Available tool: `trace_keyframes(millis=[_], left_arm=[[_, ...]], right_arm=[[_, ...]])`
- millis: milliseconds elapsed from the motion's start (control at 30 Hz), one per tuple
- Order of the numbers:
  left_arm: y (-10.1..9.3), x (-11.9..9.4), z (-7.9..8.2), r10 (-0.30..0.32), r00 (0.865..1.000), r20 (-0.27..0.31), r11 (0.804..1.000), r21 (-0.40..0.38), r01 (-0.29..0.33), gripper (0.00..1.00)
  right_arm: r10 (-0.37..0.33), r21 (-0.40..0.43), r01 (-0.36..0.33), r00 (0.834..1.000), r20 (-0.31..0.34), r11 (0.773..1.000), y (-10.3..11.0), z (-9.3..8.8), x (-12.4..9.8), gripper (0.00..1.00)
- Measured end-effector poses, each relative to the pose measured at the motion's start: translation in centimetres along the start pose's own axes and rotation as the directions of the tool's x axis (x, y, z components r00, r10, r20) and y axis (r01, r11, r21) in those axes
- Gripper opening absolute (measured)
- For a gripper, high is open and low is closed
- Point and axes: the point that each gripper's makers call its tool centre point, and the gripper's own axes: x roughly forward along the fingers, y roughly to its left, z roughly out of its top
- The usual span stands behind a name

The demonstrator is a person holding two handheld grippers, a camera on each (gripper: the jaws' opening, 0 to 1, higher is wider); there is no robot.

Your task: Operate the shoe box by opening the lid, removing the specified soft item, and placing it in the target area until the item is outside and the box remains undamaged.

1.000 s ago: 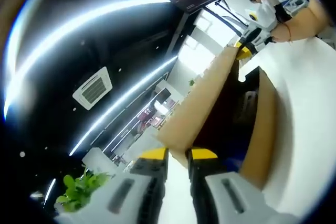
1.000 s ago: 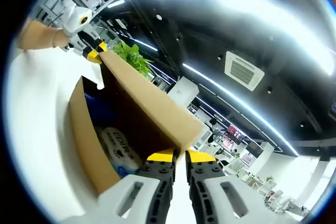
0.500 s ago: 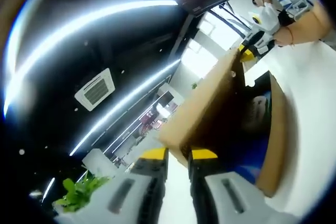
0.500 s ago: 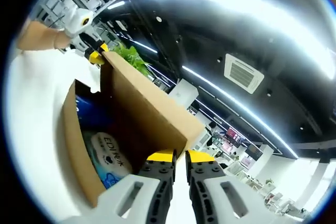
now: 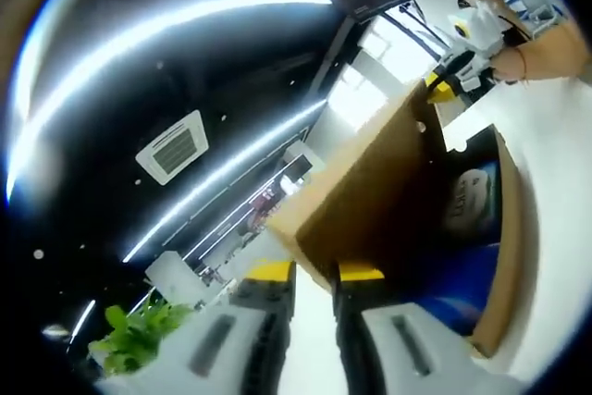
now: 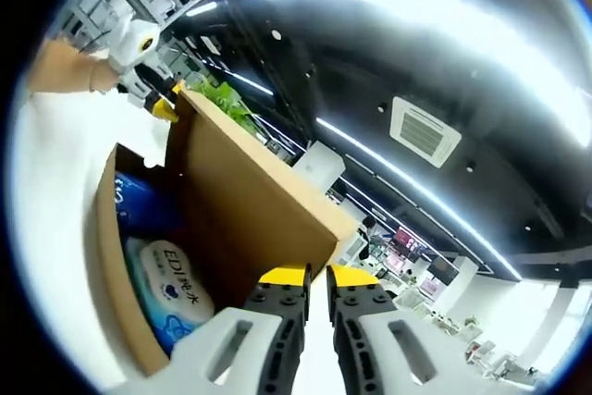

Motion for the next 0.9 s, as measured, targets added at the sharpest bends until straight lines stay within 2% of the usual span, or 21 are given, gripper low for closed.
trace_keyframes(millis=[167,400,500,667,733,900], left_arm=[[-0.6,0.6,-1.8,0.005,0.999,-0.054,0.992,-0.125,-0.011,0.17],[-1.3,1.6,-3.8,0.018,0.992,-0.126,0.983,-0.178,-0.041,0.16],[-1.4,1.9,-4.4,0.014,0.989,-0.148,0.971,-0.236,-0.049,0.16],[-1.3,2.2,-5.0,0.021,0.986,-0.167,0.963,-0.261,-0.065,0.13],[-1.4,2.3,-5.0,0.014,0.985,-0.169,0.954,-0.292,-0.064,0.12],[-1.7,2.6,-4.8,0.013,0.984,-0.176,0.950,-0.304,-0.067,0.06]], right_arm=[[-0.008,-0.006,0.008,1.000,-0.002,1.000,-0.3,0.1,0.5,0.06],[-0.018,-0.007,0.018,1.000,-0.006,1.000,-0.8,0.3,0.9,0.06],[-0.021,-0.013,0.020,1.000,-0.009,1.000,-0.9,0.3,1.0,0.06],[-0.021,-0.010,0.021,1.000,-0.008,1.000,-0.9,0.3,1.0,0.06],[-0.023,-0.011,0.023,1.000,-0.009,1.000,-1.0,0.4,1.0,0.06],[-0.027,-0.005,0.027,1.000,-0.006,1.000,-1.1,0.4,1.1,0.06]])
